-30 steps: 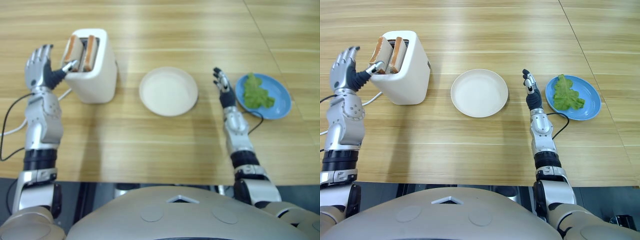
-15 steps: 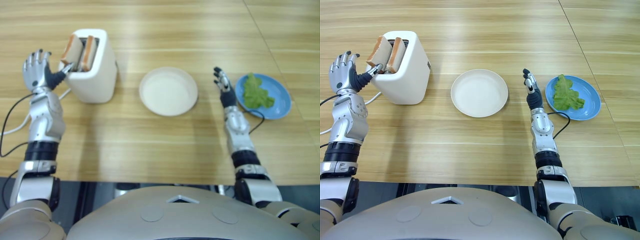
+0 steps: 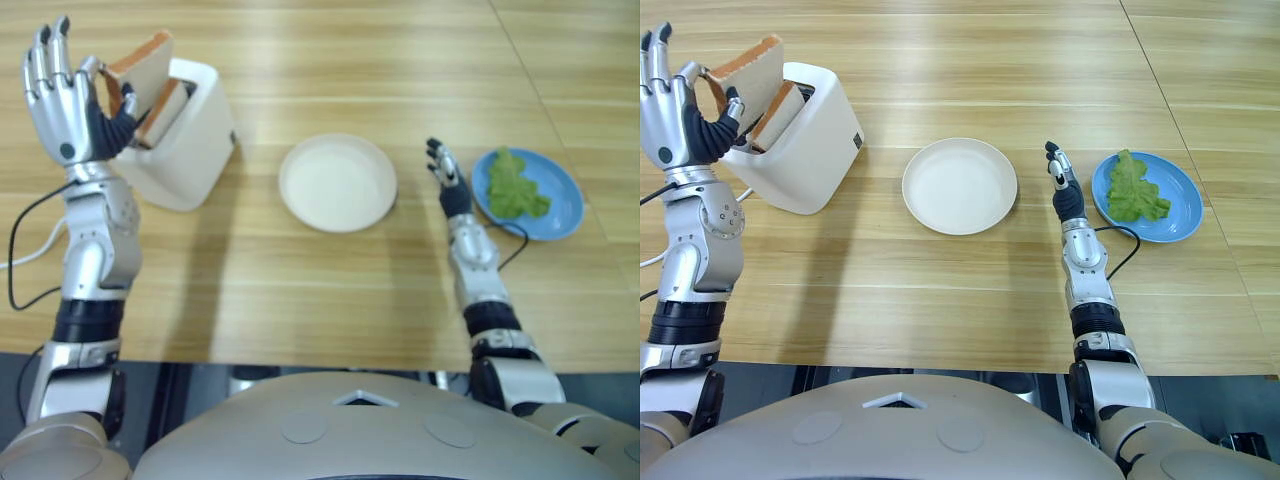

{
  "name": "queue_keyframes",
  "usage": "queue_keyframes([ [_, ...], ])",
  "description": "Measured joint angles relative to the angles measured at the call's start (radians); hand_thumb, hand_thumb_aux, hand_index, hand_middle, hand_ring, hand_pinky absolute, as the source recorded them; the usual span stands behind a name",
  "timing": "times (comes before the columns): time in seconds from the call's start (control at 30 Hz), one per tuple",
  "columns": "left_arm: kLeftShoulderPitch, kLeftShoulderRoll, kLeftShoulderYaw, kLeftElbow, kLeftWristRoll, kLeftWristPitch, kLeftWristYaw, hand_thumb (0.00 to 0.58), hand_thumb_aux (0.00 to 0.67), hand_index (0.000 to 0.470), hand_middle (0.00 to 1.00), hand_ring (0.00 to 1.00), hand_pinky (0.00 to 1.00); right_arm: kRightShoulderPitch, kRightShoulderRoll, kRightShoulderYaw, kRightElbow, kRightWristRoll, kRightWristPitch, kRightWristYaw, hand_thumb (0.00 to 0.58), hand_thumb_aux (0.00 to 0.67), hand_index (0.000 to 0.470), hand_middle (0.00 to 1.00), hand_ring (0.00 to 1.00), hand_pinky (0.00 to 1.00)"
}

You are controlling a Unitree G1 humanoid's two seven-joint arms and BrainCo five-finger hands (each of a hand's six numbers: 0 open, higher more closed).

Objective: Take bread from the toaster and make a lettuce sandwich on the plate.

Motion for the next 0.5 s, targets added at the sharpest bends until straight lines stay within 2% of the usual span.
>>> queue_keyframes([
  [0.13,0.026,-0.044,0.11,-0.204,-0.102,-0.099,0.046,0.58,0.67,0.46,1.0,1.0,1.0,0.0,0.0,0.0,0.003,-0.002,0.0,-0.001,0.0,0.0,0.0,0.0,0.0,0.0],
  [0.23,-0.008,-0.088,0.134,-0.265,-0.325,-0.197,-0.056,0.58,0.67,0.46,1.0,1.0,1.0,-0.002,0.002,0.003,0.005,-0.003,0.0,-0.001,0.0,0.0,0.0,0.0,0.0,0.0],
  [0.33,-0.034,-0.156,0.074,-0.24,-0.478,-0.251,-0.166,0.58,0.67,0.46,1.0,1.0,1.0,-0.002,0.003,0.003,0.01,-0.003,0.0,-0.002,0.0,0.0,0.0,0.0,0.0,0.0],
  [0.5,-0.066,-0.328,-0.133,-0.023,-0.676,-0.291,-0.386,0.58,0.67,0.46,1.0,1.0,1.0,-0.008,0.012,0.023,0.024,-0.004,0.0,-0.003,0.0,0.0,0.0,0.0,0.0,0.0],
])
